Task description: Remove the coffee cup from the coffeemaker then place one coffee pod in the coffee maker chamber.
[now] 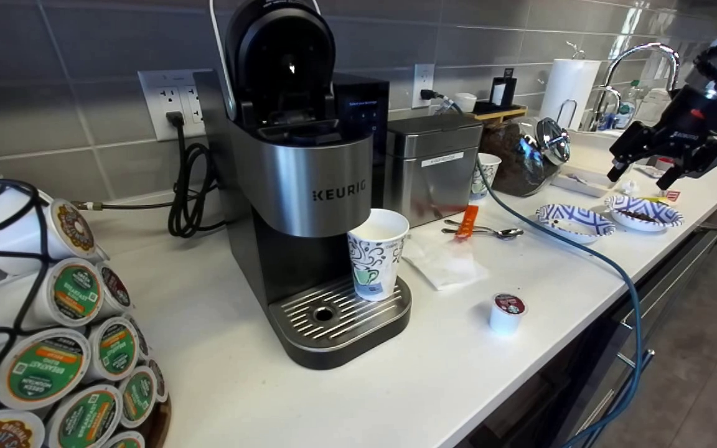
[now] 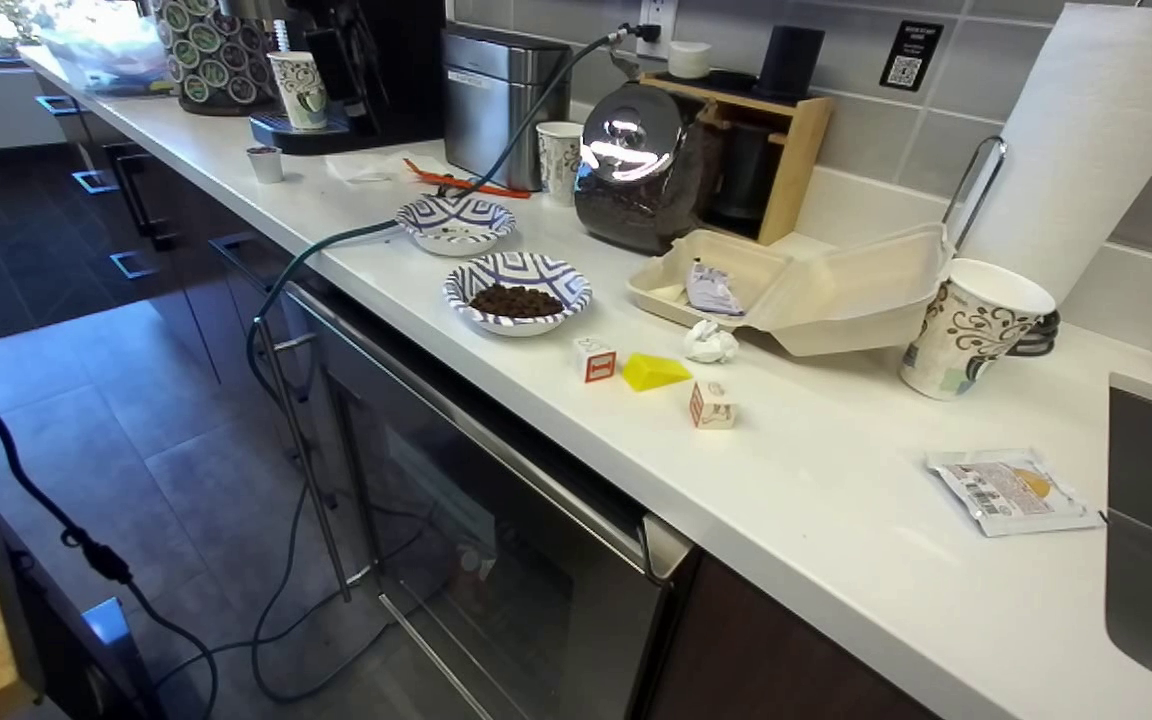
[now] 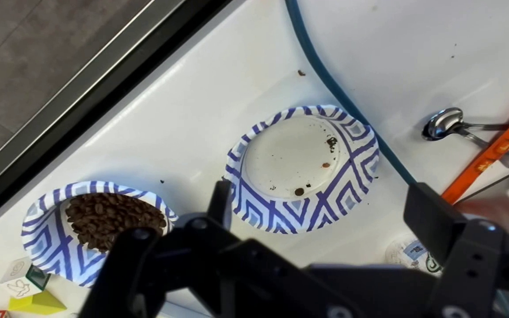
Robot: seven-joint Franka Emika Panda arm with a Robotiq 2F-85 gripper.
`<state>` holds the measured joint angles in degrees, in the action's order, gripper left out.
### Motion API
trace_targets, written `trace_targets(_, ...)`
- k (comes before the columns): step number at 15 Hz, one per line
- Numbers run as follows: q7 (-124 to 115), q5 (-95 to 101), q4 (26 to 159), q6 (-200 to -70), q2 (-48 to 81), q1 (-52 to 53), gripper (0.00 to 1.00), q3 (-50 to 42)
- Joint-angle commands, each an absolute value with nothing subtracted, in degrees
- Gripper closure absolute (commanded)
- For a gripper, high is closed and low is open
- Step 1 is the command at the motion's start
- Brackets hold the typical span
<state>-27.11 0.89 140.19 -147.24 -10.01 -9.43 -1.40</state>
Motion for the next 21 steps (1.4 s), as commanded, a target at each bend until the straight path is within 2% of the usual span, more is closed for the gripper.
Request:
trace_targets(1, -27.1, 0.9, 140.1, -147.2, -10.0, -9.1, 0.0, -1.7)
trace_targets(5, -17.1, -6.3, 143.5, -149.3, -14.2, -4.6, 0.0, -1.5)
trace_targets(11, -3.9, -20.4, 145.1, -143.7, -23.3, 7.2, 0.0, -0.1)
trace_targets(12, -8.5, -16.7, 143.2, -146.0, -19.5, 4.2, 0.0, 0.8)
trace_targets(17, -4.5, -20.8, 144.0, -145.7, -22.0, 8.0, 0.0, 0.4)
trace_targets(21, -5.5, -22.3, 141.4, -151.8, -19.6, 14.0, 0.0, 6.5)
